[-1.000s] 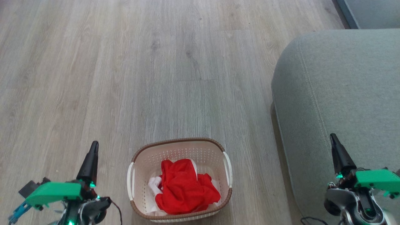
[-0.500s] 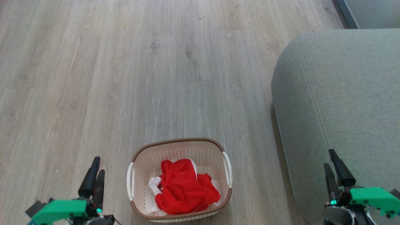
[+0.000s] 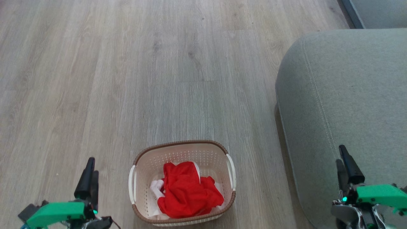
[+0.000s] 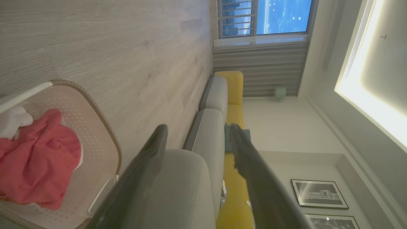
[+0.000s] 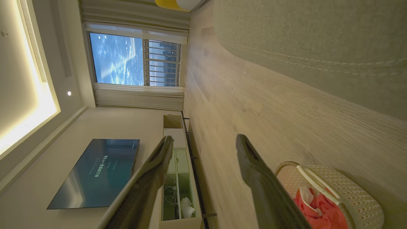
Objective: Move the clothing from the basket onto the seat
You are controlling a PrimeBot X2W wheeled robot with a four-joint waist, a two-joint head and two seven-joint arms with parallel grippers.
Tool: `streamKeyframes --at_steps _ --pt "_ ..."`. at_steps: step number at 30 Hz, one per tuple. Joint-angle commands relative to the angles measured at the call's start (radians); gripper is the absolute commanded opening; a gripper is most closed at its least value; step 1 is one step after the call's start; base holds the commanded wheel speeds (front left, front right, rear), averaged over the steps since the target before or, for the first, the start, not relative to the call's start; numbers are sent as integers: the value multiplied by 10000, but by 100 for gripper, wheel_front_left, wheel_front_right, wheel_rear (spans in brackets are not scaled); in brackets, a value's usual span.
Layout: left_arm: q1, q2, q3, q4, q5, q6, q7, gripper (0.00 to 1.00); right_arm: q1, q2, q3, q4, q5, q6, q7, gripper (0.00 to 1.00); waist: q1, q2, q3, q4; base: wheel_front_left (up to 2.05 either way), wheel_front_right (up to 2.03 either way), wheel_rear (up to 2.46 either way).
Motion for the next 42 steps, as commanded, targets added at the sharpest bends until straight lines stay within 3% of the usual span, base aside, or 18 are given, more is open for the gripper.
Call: streamKeyframes --at_steps 1,14,32,42 --pt "-601 66 196 -413 182 -23 -114 100 -509 2 -67 -447 -264 0 -130 100 0 0 4 3 0 0 0" --pt "-948 80 711 -899 1241 -33 -471 100 -806 4 -102 -1309 -1998 0 -487 100 0 0 59 -6 0 0 0" --pt "-1652 99 1735 -2315 3312 -37 -1006 100 -1264 7 439 -2815 -5855 0 -1021 100 0 0 192 63 0 0 0" --pt "-1774 111 1369 -3973 5077 680 -1333 100 -1467 -71 1001 -3346 -8238 0 -1348 100 0 0 283 95 0 0 0"
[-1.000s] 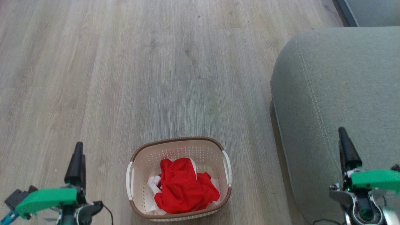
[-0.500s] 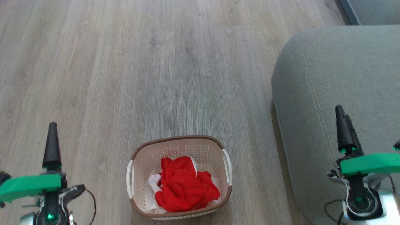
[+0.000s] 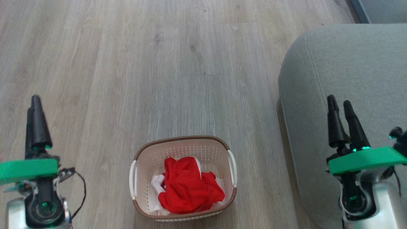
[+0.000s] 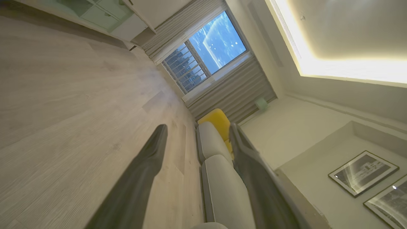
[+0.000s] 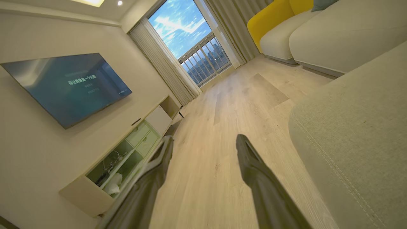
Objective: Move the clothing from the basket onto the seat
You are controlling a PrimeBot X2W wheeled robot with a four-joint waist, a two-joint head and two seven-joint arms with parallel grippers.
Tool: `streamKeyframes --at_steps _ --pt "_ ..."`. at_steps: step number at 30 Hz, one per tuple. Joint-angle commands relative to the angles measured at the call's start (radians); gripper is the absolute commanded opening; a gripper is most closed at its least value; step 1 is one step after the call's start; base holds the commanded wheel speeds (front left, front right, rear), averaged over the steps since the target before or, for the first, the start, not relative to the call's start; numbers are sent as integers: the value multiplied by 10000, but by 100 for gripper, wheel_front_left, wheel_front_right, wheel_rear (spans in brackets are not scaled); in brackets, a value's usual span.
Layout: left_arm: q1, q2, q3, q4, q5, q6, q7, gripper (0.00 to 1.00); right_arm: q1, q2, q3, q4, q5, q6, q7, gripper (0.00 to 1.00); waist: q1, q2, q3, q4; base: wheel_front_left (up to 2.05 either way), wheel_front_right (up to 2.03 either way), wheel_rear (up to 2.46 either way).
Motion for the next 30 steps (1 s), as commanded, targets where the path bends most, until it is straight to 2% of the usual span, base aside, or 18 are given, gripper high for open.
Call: streamKeyframes --at_steps 1,5,19,23,30 --pt "-542 114 -55 -694 505 129 -126 100 -646 -87 199 -526 -542 0 -149 100 -1 0 11 -2 0 0 0" --pt "-497 118 -483 -1145 1293 366 -215 100 -679 -83 196 -611 -1071 0 -238 100 -1 0 23 -1 0 0 0" --pt "-347 185 -3089 -1966 5641 1949 -631 100 -775 -334 688 -742 -3456 0 -654 100 -1 0 26 57 0 0 0" --pt "-299 440 -3900 -1762 6191 2668 -749 100 -743 -349 811 -686 -3995 0 -772 100 -1 0 21 55 0 0 0" --pt "-314 931 -4978 -1352 6993 3332 -958 100 -648 -291 943 -497 -4740 0 -981 100 -1 0 11 5 0 0 0"
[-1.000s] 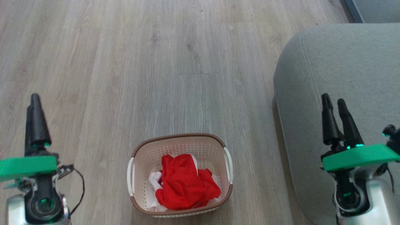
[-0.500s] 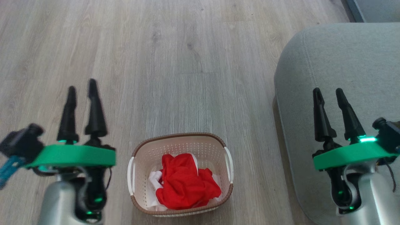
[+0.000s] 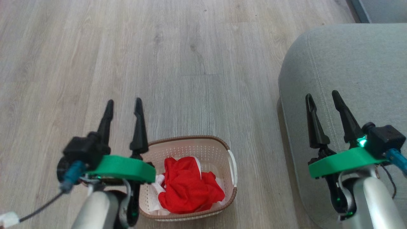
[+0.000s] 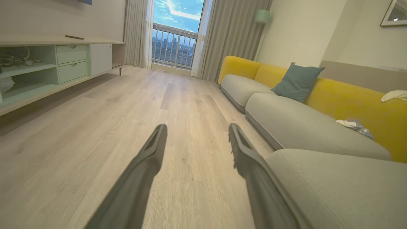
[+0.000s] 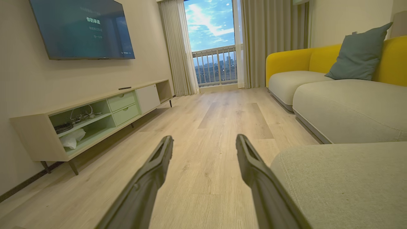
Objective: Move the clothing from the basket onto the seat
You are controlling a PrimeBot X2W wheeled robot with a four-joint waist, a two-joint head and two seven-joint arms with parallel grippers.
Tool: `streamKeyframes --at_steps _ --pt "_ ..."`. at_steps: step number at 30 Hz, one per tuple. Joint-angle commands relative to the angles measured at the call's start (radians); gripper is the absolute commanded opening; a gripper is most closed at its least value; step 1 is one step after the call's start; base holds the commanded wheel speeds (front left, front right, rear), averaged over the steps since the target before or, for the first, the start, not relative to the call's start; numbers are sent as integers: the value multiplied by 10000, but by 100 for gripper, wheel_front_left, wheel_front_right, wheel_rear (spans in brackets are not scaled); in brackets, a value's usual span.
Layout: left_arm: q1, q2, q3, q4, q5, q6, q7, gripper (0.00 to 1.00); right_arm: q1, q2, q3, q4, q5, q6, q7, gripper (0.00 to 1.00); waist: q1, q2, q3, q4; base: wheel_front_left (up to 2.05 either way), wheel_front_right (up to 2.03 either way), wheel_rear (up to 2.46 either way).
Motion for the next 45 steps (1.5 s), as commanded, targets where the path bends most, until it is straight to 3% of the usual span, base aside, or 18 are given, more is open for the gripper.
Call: streamKeyframes --at_steps 1,8,23,28,37,45 --pt "-369 246 -78 -318 448 257 -144 100 -414 -46 105 -287 -337 0 -188 100 0 0 -2 -12 0 0 0" --pt "-435 579 -1165 117 1141 864 -352 100 -162 61 219 271 -843 0 -396 100 0 0 -17 -35 0 0 0" --pt "-330 422 -1732 962 2403 826 -768 100 -116 132 529 1008 -2071 0 -812 100 0 0 14 -11 0 0 0" --pt "-95 -30 -1075 1105 2446 354 -917 100 -128 153 575 1352 -2281 0 -961 100 0 0 -5 14 0 0 0" --pt "212 -561 572 1772 2172 -1023 -1041 100 -223 205 383 1739 -1942 0 -1085 100 0 0 29 -37 0 0 0" --pt "152 -573 566 1957 1972 -1281 -1041 100 -304 221 423 1669 -1967 0 -1085 100 0 0 216 -175 0 0 0"
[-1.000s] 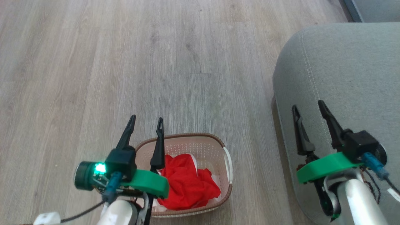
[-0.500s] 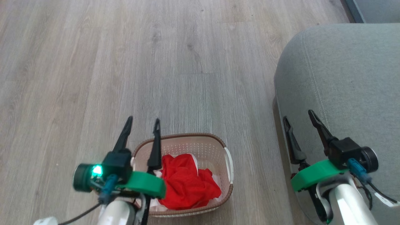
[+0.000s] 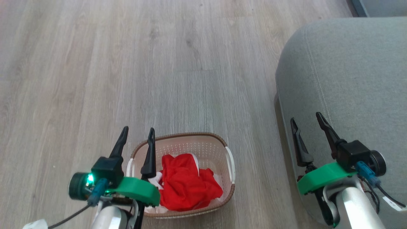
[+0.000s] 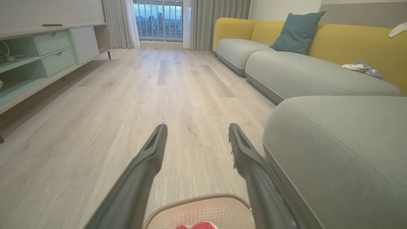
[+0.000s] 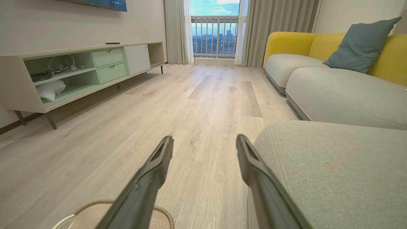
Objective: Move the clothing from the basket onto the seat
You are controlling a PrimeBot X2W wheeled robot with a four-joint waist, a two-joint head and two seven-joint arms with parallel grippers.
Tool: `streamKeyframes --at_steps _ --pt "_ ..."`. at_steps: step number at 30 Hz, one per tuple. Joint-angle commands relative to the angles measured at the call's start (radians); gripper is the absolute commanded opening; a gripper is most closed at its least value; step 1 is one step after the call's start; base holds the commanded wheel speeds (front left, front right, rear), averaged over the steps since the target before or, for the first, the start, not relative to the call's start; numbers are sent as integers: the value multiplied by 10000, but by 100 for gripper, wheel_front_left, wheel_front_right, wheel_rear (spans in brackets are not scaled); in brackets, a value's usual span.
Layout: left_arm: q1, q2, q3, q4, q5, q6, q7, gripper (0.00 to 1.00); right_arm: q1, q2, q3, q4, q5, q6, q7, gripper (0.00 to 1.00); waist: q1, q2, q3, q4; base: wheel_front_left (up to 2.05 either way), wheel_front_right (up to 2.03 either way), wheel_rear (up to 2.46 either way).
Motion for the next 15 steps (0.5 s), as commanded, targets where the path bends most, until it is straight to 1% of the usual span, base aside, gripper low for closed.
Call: streamKeyframes --at_steps 1,4,6,9,15 --pt "-385 -41 322 -189 -57 -31 -134 100 -378 93 225 -372 -27 0 -95 100 0 0 113 -59 0 0 0" --pt "-455 -41 224 100 -23 -169 -134 100 -430 95 216 -386 -52 0 -95 100 0 0 385 -137 0 0 0" --pt "-544 -42 99 531 70 -301 -134 100 -486 96 187 -344 -72 0 -95 100 0 0 573 -165 0 0 0" --pt "-824 -42 -37 1096 183 -442 -134 100 -621 98 267 -341 -142 0 -95 100 0 0 1166 -240 0 0 0" --pt "-1936 -42 -229 2528 626 -756 -134 100 -1205 99 490 -736 -428 0 -95 100 0 0 2997 -452 0 0 0"
